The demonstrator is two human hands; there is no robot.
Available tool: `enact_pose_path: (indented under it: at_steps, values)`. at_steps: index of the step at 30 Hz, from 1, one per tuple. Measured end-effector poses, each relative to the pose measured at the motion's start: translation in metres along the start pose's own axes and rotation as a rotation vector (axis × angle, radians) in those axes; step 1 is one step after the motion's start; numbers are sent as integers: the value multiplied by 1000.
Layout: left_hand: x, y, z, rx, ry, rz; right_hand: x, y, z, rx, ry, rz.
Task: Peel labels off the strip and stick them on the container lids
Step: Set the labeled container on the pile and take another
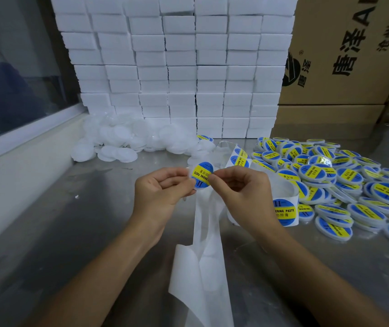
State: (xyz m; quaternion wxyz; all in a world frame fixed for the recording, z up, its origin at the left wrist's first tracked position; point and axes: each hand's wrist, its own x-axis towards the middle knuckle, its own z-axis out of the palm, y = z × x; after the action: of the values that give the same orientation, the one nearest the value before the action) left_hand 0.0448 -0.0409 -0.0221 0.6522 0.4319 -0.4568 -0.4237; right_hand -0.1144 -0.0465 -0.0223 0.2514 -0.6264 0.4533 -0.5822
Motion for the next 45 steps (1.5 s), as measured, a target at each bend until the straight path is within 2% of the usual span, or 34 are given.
enact_pose_path:
  at_steps: [10, 13, 17, 22, 25, 33, 38, 45]
  values:
    - [-1, 0, 3, 128, -72, 95, 5, 1, -4, -39, 23, 81]
    - [-1, 4, 2, 45, -90, 69, 5, 0, -6, -15, 84, 122]
    - [-7, 7, 5, -166, -238, -41, 3, -1, -5, -69, 42, 1]
    - [-8, 8, 6, -242, -360, -87, -1, -8, 2, 220, -148, 116]
    - [-10, 10, 6, -240, -406, -93, 0, -9, 0, 360, -185, 160]
    - [-13, 6, 9, -124, -449, -87, 6, -4, -9, 254, -71, 150]
    - [-12, 9, 6, -165, -406, -63, -1, -7, -1, 268, -147, 152]
    - [-11, 7, 3, -67, -437, -66, 6, -4, -5, 253, -56, 82]
